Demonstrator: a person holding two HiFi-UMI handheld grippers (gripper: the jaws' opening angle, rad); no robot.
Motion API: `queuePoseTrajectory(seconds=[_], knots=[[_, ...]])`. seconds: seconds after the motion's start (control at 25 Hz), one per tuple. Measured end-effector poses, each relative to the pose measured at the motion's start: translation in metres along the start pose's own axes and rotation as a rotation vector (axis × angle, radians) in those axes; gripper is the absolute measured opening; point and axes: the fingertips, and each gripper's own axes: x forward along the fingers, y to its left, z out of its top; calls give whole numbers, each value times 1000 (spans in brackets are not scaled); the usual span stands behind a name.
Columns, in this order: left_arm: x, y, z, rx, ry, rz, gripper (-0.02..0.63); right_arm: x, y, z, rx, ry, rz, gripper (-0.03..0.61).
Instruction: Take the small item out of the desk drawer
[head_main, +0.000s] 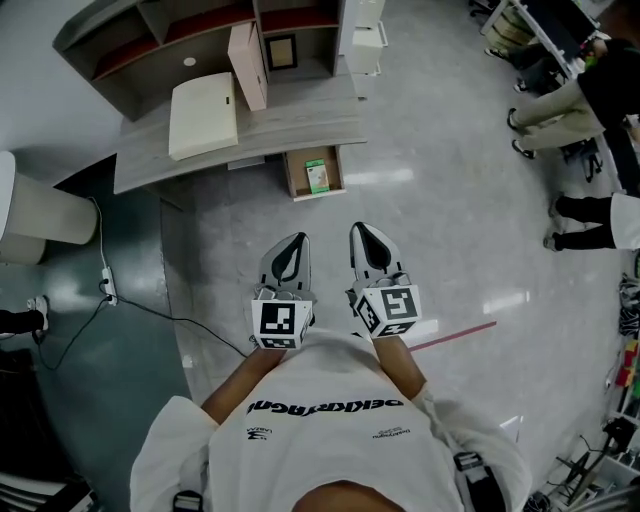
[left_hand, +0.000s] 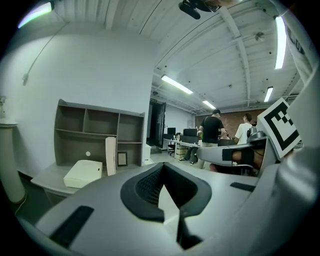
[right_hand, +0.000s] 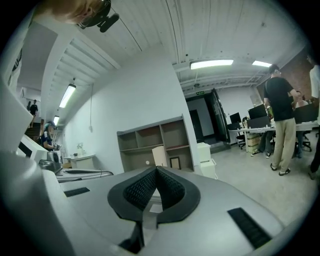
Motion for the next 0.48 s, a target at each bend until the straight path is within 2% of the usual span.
queuePoseTrajectory(seconds=[0.48], knots=[[76, 76, 4, -13, 22, -71, 15, 100, -8, 5, 7, 40, -64, 31]])
